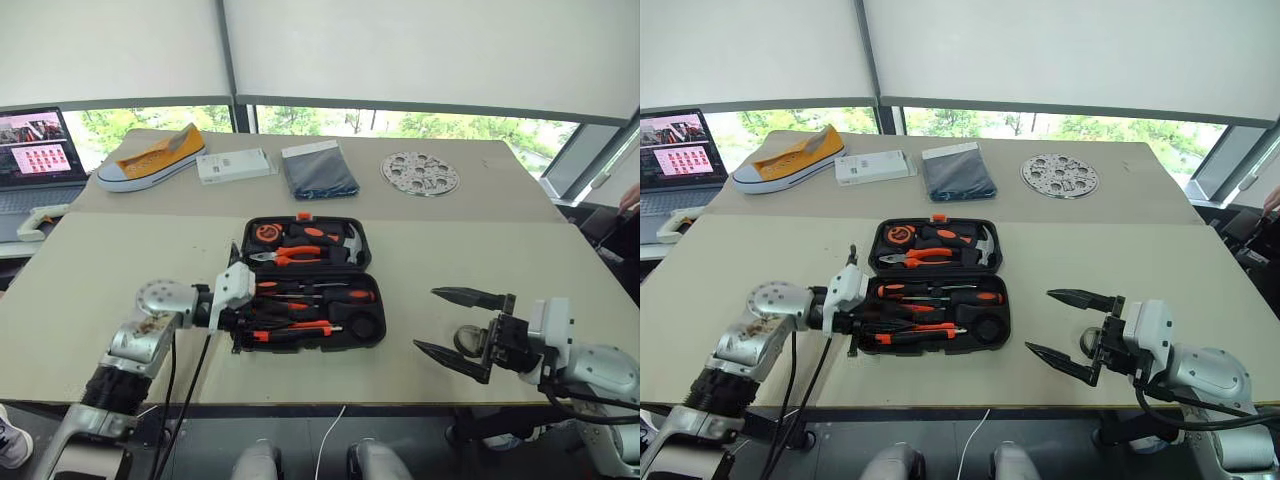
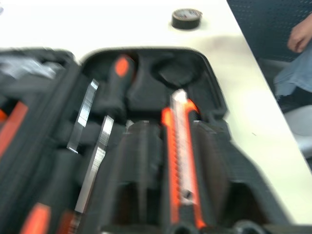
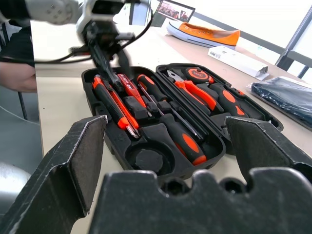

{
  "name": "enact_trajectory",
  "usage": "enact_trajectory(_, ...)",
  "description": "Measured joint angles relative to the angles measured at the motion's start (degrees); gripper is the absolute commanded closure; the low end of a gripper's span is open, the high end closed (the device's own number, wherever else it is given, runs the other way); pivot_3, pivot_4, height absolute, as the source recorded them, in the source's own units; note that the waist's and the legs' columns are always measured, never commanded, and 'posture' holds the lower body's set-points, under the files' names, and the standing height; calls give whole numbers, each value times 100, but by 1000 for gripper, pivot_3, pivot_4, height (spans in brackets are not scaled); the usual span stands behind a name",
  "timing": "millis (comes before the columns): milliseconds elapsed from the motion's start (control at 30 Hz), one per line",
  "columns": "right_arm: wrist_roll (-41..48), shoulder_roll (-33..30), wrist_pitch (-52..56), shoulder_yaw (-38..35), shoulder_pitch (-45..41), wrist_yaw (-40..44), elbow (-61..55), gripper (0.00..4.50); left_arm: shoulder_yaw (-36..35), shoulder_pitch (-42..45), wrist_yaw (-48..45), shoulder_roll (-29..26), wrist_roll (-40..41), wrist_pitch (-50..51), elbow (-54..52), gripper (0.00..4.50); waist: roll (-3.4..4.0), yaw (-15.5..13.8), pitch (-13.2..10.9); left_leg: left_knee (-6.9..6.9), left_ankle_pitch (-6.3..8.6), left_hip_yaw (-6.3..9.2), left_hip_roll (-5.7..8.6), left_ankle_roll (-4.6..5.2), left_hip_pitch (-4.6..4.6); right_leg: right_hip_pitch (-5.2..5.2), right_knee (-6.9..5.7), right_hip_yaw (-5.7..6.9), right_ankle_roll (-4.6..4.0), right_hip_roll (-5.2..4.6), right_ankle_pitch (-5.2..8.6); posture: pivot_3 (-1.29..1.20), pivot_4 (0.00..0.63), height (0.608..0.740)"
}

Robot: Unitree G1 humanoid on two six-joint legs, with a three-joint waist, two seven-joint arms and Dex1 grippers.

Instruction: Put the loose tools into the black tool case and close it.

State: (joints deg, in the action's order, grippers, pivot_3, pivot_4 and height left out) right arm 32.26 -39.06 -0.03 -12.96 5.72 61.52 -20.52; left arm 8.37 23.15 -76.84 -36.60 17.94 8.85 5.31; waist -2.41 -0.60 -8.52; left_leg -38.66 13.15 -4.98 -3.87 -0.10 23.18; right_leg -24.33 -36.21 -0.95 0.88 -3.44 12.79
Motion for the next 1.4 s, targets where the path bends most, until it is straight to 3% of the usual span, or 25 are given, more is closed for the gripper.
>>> enact_trajectory(333,-3,2,20,63,1,-35,0,0,267,-96,408,-94,-347,416,-387,4474,9,-13,5,-11,0,1,0,0,-6,10,0,-3,7,-1,4,0,150,740)
enact_trajectory(633,-12,5,20,95,47,-50,12,0,751,-34,527,-507,-862,808,-952,4474,39,15,25,-4,0,-1,-1,0,-23,18,0,-11,3,2,17,0,150,740)
enact_trajectory(800,-55,51,20,120,48,-70,25,0,803,-71,827,-341,-957,868,-966,4474,80,-33,54,-10,-1,-2,5,1,-28,27,1,-17,-8,-1,25,0,150,740)
enact_trajectory(933,-56,51,20,125,46,-49,37,0,601,-138,987,-87,-763,868,-843,4474,77,-65,52,-19,-7,-1,7,11,-18,19,2,-23,-2,-1,10,0,150,740)
enact_trajectory(1133,-50,8,20,61,64,-20,129,0,289,-2,854,-142,-448,895,-671,4474,75,-11,50,-16,-8,1,6,13,0,5,3,-24,-5,4,12,0,150,740)
enact_trajectory(1400,-53,13,20,106,51,-33,137,0,514,48,1150,-44,-672,1256,-794,4474,71,-7,47,-10,-4,2,8,18,5,5,13,-22,23,5,5,0,150,740)
